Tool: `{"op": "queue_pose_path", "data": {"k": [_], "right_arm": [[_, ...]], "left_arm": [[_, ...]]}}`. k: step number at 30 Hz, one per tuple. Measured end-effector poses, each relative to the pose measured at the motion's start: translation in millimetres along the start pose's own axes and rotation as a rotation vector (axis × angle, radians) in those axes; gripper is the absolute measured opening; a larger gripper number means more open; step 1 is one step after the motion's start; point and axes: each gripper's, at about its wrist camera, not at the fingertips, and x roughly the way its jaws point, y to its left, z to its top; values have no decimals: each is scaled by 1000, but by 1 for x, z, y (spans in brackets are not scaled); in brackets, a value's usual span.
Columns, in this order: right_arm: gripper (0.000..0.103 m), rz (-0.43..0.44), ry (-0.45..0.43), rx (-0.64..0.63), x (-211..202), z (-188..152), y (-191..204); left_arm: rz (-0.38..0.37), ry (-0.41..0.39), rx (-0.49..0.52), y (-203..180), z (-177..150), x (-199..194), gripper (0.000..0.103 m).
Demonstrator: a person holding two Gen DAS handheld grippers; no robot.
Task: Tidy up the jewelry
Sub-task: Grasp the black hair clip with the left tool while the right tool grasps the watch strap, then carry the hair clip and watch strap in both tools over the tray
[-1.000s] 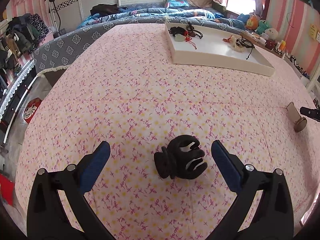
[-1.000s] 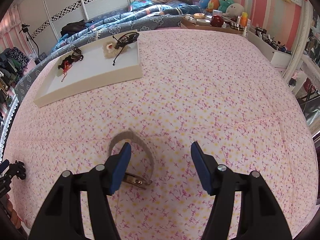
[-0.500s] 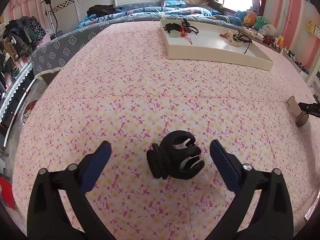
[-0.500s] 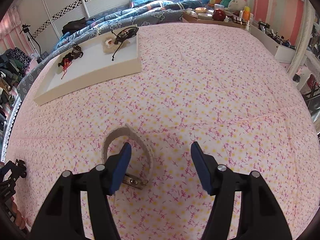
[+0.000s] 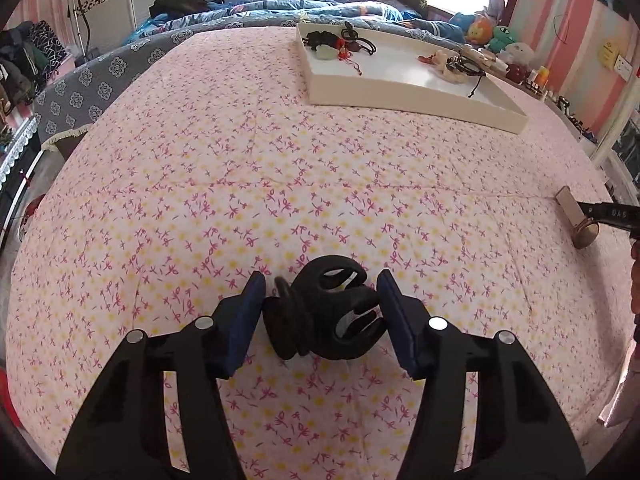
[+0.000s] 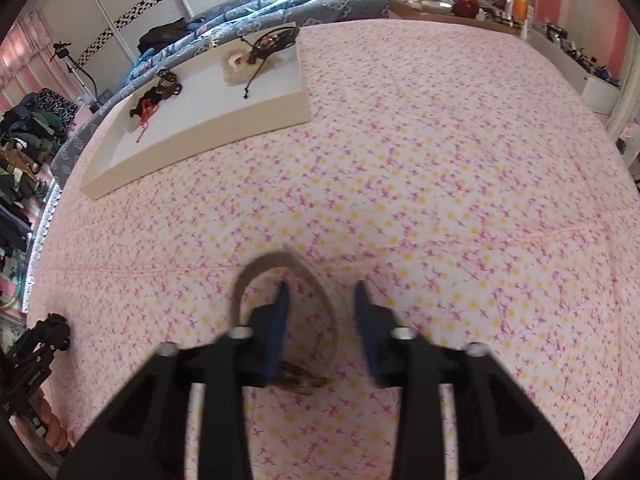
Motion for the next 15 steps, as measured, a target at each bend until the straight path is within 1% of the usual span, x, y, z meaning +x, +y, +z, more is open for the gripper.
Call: {"op": "queue_pose_path", "data": {"k": [1,5,7,11,13,15], "right_arm": [[12,-14,-1,-13,2,1,2],[9,-10,-12,-15,2,1,2],[6,-17,-29,-21,0,2,3],[5,-24,-81,-18,-13,11,4],[6,-31,-112,-20,-20,21,5],[5,-25,-147,-20,-28,34,8]], "left_arm": [[-1,-1,2,0,1,1,57],[-1,-6,5,-1,9,3,57],[-6,-16,13,-2,16,0,57],[-17,-60,47,-8,48,-9,57],[-21,-78,61,-10,64,-13,57],[-27,-106,73,-14,88,-17,57]]}}
